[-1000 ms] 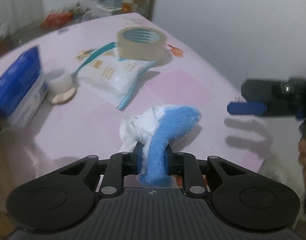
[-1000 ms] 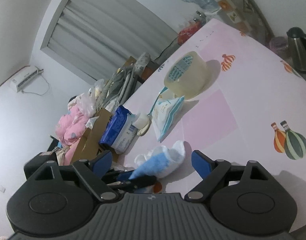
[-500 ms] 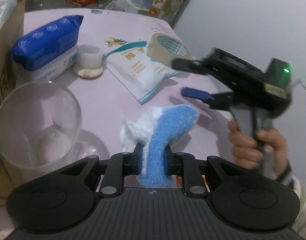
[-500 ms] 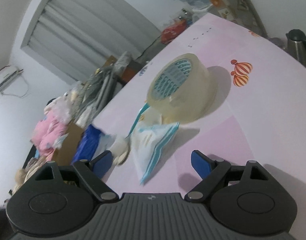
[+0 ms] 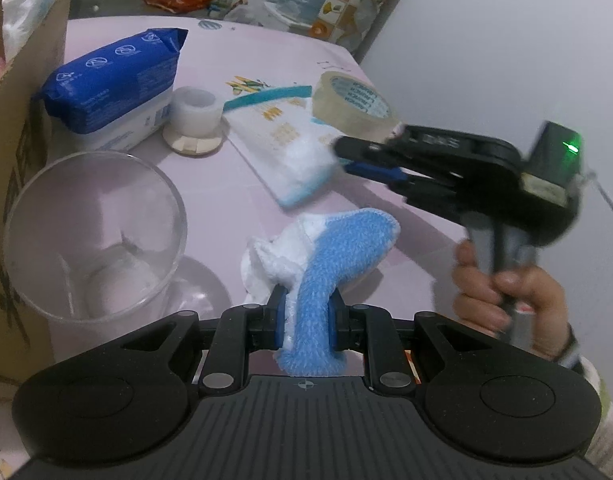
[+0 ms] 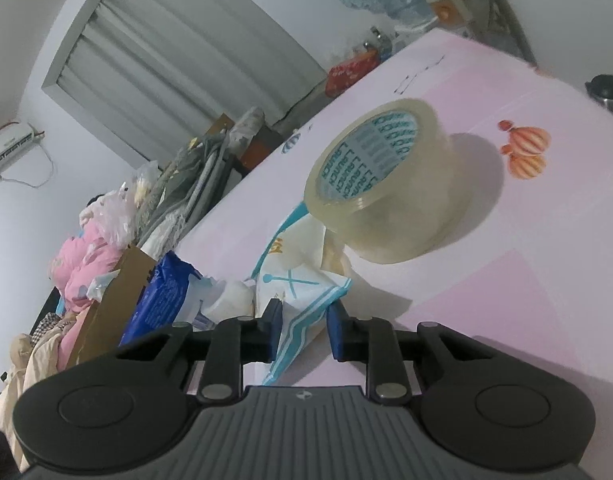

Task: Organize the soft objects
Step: 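Grasp the white wet-wipe packet with the right tool while the left tool holds the towel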

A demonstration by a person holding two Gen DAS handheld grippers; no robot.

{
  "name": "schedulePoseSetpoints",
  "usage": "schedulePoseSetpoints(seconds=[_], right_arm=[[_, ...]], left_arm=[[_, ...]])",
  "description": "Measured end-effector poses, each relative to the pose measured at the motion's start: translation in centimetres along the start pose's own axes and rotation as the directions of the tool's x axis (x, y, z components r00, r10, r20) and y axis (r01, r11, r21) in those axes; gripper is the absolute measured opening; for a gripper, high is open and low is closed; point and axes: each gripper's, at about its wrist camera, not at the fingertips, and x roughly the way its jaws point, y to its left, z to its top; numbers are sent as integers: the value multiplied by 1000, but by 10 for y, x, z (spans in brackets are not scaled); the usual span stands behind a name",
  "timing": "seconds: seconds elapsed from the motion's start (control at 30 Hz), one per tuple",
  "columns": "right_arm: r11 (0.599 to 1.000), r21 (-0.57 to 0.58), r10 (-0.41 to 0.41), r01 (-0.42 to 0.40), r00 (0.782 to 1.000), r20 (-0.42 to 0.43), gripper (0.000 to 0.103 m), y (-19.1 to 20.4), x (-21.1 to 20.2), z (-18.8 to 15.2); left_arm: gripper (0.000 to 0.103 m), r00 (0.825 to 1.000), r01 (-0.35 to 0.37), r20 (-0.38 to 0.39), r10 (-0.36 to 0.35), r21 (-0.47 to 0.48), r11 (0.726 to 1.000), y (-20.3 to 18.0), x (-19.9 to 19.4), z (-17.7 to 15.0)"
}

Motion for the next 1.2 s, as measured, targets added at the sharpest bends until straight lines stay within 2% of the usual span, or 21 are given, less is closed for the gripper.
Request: schedulePoseSetpoints(seconds=[0.2, 0.4, 0.5, 0.63, 0.7, 0.77, 0.83, 0.93, 1.0, 1.07, 1.2], right_arm=[[1000, -6, -30, 30, 999, 34, 45, -4, -46, -10], [997, 43, -63, 62, 997, 33, 45, -17, -100, -44], [995, 83, -54, 53, 999, 7, 45, -25, -120, -65], [997, 81, -12, 17, 998, -56, 48, -28, -131, -89], [999, 46, -20, 23, 998, -67, 54, -24, -137, -92], [1000, -2, -26, 26, 998, -52, 78, -18, -148, -92], [998, -58, -22, 21, 1000, -11, 82, -11, -162, -87], [995, -97, -18, 20, 1000, 21, 82, -6, -175, -74], [996, -89, -17, 20, 999, 41, 82, -8, -174, -65], [996, -80, -37, 39, 999, 27, 82, -11, -161, -54], [995, -54, -91, 87, 993, -80, 82, -20, -117, -47]], left_arm=[[18, 1000, -9, 8, 9, -14, 1000, -2, -5, -2], [18, 1000, -3, 11, 3, -33, 999, -3, -7, -6], [18, 1000, -5, 13, 6, -53, 999, 1, -7, -6], [19, 1000, -11, 8, 12, -77, 997, 2, -2, -5], [19, 1000, -11, -4, 11, -92, 996, 2, 2, -5], [19, 1000, -16, -5, 16, -97, 995, 2, 4, -5], [19, 1000, -20, -7, 19, -100, 995, 2, 6, -4], [19, 1000, -23, -9, 22, -107, 994, 2, 7, -3], [19, 1000, -21, -11, 20, -114, 993, 2, 8, -3], [19, 1000, -20, -13, 18, -121, 992, 3, 9, -4], [19, 1000, -14, -13, 12, -125, 992, 3, 11, -4]])
